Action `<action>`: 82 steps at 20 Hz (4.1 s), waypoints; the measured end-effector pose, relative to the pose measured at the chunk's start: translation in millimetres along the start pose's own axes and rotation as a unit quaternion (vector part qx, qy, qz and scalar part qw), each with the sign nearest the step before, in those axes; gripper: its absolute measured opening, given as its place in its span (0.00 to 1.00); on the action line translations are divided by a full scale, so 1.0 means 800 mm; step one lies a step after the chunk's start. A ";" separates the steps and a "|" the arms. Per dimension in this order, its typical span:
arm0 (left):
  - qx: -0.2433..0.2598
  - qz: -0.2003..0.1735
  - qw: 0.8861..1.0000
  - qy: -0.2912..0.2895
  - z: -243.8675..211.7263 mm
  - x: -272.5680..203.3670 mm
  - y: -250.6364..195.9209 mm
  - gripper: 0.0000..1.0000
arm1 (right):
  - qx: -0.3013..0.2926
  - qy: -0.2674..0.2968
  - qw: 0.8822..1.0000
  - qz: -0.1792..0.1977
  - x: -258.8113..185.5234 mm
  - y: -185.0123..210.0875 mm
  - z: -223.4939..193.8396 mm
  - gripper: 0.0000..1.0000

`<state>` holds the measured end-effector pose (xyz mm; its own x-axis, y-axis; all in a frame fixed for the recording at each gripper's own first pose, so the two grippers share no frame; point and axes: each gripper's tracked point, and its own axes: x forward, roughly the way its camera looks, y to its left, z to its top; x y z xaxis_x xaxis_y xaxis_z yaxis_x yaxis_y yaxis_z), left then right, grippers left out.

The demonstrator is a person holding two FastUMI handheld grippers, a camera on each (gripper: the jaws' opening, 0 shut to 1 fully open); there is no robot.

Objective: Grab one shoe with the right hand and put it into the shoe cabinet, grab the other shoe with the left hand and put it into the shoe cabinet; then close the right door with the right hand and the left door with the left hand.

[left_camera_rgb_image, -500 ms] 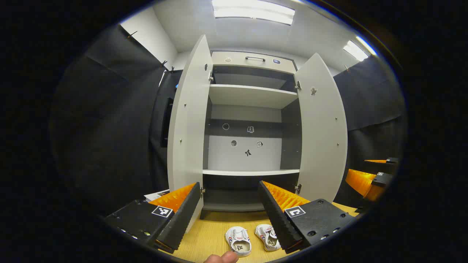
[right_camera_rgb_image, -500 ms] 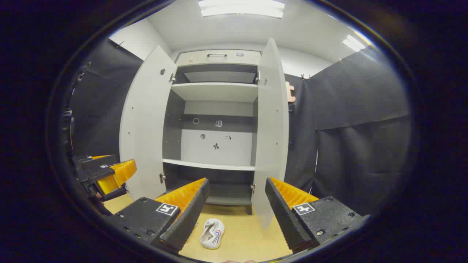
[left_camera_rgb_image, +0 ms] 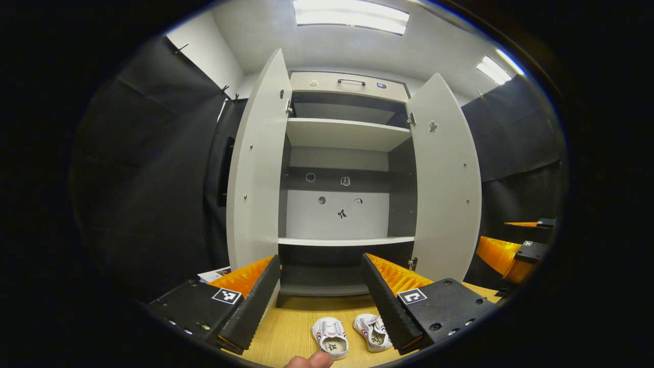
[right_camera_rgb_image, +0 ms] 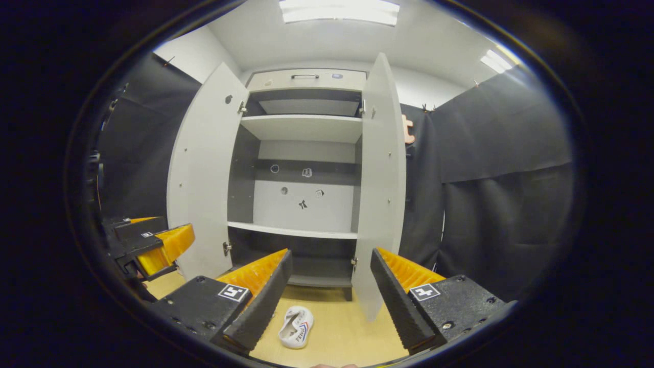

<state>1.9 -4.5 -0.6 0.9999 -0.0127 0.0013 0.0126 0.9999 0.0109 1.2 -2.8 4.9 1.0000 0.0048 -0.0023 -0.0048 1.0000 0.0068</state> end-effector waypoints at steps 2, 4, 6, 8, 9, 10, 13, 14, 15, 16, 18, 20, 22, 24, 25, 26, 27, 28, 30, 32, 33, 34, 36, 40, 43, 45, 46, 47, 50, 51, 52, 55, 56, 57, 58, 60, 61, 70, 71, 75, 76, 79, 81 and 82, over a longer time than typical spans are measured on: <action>0.003 0.000 1.000 -0.002 0.001 0.000 -0.001 0.95 | 0.000 0.000 1.000 0.001 0.000 0.000 0.000 0.99; 0.004 0.000 1.000 -0.002 0.002 0.001 0.000 0.95 | -0.002 0.000 1.000 0.003 0.001 0.003 0.001 0.99; 0.004 0.000 1.000 -0.002 0.003 0.002 0.001 0.95 | -0.004 -0.001 1.000 0.006 0.003 0.007 0.002 0.99; 0.005 0.001 1.000 -0.004 0.004 0.003 0.003 0.95 | -0.005 -0.001 1.000 0.009 0.004 0.011 0.001 0.99; 0.006 0.002 1.000 -0.005 0.004 0.003 0.004 0.95 | -0.005 -0.001 1.000 0.010 0.004 0.013 0.001 0.99; 0.006 0.002 1.000 -0.004 0.003 0.002 0.005 0.95 | -0.005 0.000 1.000 0.010 0.005 0.014 0.000 0.99; 0.008 0.005 1.000 -0.005 0.004 0.001 0.009 0.95 | -0.003 0.002 1.000 0.014 0.006 0.020 -0.004 0.99; 0.008 0.005 1.000 -0.005 0.003 0.000 0.010 0.95 | -0.002 0.004 1.000 0.015 0.006 0.022 -0.006 0.99; 0.007 0.006 1.000 -0.006 0.004 -0.001 0.012 0.95 | -0.002 0.006 1.000 0.016 0.006 0.026 -0.011 0.99; 0.007 0.006 1.000 -0.006 0.004 -0.001 0.012 0.95 | -0.002 0.013 1.000 0.019 0.007 0.030 -0.017 0.99; 0.008 0.007 1.000 -0.004 0.002 -0.001 0.015 0.95 | 0.002 0.035 0.999 0.034 0.009 0.046 -0.039 0.99; 0.009 0.010 1.000 -0.003 0.001 -0.003 0.020 0.95 | 0.012 0.066 0.996 0.053 0.015 0.066 -0.067 0.99; 0.009 0.012 1.000 -0.004 0.001 -0.006 0.025 0.95 | 0.025 0.106 0.992 0.070 0.026 0.085 -0.106 0.99; 0.010 0.015 1.000 -0.007 0.002 -0.008 0.031 0.95 | 0.034 0.146 0.985 0.084 0.035 0.100 -0.150 1.00; 0.012 0.018 1.000 -0.008 0.002 -0.010 0.035 0.95 | 0.036 0.166 0.981 0.088 0.041 0.106 -0.173 0.99; 0.012 0.021 1.000 -0.007 0.002 -0.011 0.039 0.95 | 0.036 0.187 0.977 0.092 0.046 0.112 -0.198 1.00; 0.010 0.024 1.000 -0.006 0.001 -0.012 0.045 0.95 | 0.035 0.207 0.973 0.097 0.051 0.118 -0.220 0.99; 0.008 0.027 1.000 -0.004 -0.001 -0.013 0.050 0.95 | 0.035 0.226 0.969 0.098 0.057 0.122 -0.244 0.98; 0.006 0.032 0.999 0.000 -0.005 -0.014 0.060 0.95 | 0.040 0.258 0.960 0.102 0.066 0.132 -0.282 0.98; 0.006 0.038 0.999 0.004 -0.008 -0.015 0.070 0.95 | 0.048 0.277 0.953 0.110 0.074 0.143 -0.306 0.96; 0.005 0.039 0.999 0.006 -0.009 -0.013 0.073 0.95 | 0.047 0.288 0.950 0.112 0.079 0.147 -0.318 0.94; 0.006 0.036 0.999 0.008 -0.010 -0.015 0.073 0.95 | 0.045 0.297 0.947 0.112 0.085 0.150 -0.331 0.91; 0.008 0.029 1.000 0.003 -0.009 -0.014 0.073 0.95 | 0.047 0.315 0.941 0.111 0.099 0.157 -0.354 0.86; 0.015 0.018 1.000 0.001 -0.013 -0.010 0.072 0.95 | 0.047 0.353 0.929 0.102 0.125 0.161 -0.398 0.80; 0.016 0.014 1.000 0.006 -0.019 -0.006 0.074 0.95 | 0.042 0.378 0.920 0.090 0.145 0.157 -0.426 0.67; 0.017 0.015 1.000 0.009 -0.025 0.000 0.079 0.95 | 0.053 0.397 0.912 0.088 0.153 0.160 -0.444 0.61; 0.016 0.015 1.000 0.011 -0.027 0.002 0.080 0.95 | 0.057 0.403 0.909 0.088 0.157 0.163 -0.450 0.58; 0.015 0.016 1.000 0.013 -0.030 0.005 0.082 0.95 | 0.057 0.406 0.908 0.085 0.162 0.163 -0.454 0.54; 0.014 0.019 0.999 0.024 -0.041 0.010 0.087 0.95 | 0.049 0.420 0.903 0.073 0.172 0.163 -0.470 0.33; 0.014 0.020 0.999 0.026 -0.043 0.012 0.089 0.95 | 0.047 0.418 0.904 0.071 0.176 0.163 -0.473 0.30; 0.013 0.021 0.999 0.026 -0.044 0.012 0.090 0.95 | 0.039 0.413 0.908 0.067 0.178 0.158 -0.473 0.18; 0.007 0.019 0.999 0.036 -0.054 0.017 0.089 0.95 | 0.025 0.390 0.918 0.069 0.183 0.154 -0.474 0.09; 0.004 0.018 0.999 0.039 -0.057 0.016 0.087 0.95 | 0.020 0.384 0.920 0.072 0.183 0.154 -0.470 0.05; 0.001 0.017 0.999 0.041 -0.059 0.017 0.085 0.95 | 0.016 0.374 0.924 0.073 0.186 0.153 -0.466 0.04; -0.002 0.015 0.999 0.042 -0.061 0.017 0.084 0.95 | 0.004 0.357 0.932 0.068 0.190 0.149 -0.456 0.04; -0.007 0.012 0.999 0.045 -0.064 0.019 0.080 0.95 | -0.021 0.318 0.946 0.067 0.197 0.138 -0.421 0.04; -0.008 0.010 0.999 0.045 -0.066 0.020 0.077 0.95 | -0.016 0.311 0.947 0.077 0.195 0.141 -0.403 0.03; -0.014 -0.011 0.999 0.039 -0.067 0.023 0.044 0.95 | -0.053 0.195 0.974 0.103 0.203 0.128 -0.205 0.04; -0.015 -0.013 0.999 0.037 -0.066 0.023 0.039 0.95 | -0.058 0.182 0.977 0.100 0.212 0.124 -0.180 0.04; -0.016 -0.019 0.999 0.035 -0.068 0.025 0.029 0.95 | -0.044 0.131 0.987 0.082 0.268 0.117 -0.081 0.03; -0.016 -0.019 0.999 0.035 -0.068 0.025 0.028 0.95 | -0.042 0.127 0.988 0.080 0.287 0.115 -0.061 0.04; -0.012 -0.018 0.999 0.029 -0.064 0.025 0.029 0.95 | -0.039 0.125 0.988 0.078 0.349 0.112 -0.019 0.01; -0.007 -0.015 0.999 0.027 -0.063 0.026 0.031 0.95 | -0.047 0.133 0.988 0.070 0.392 0.109 -0.005 0.01; -0.004 -0.014 1.000 0.027 -0.063 0.026 0.033 0.95 | -0.055 0.137 0.987 0.066 0.412 0.108 -0.001 0.03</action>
<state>23.4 21.9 -50.4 0.9979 -0.0393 -0.0519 0.0395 0.9992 0.0030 330.5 85.4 4.1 0.9528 0.1209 -0.2784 -0.1493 0.9853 -0.0834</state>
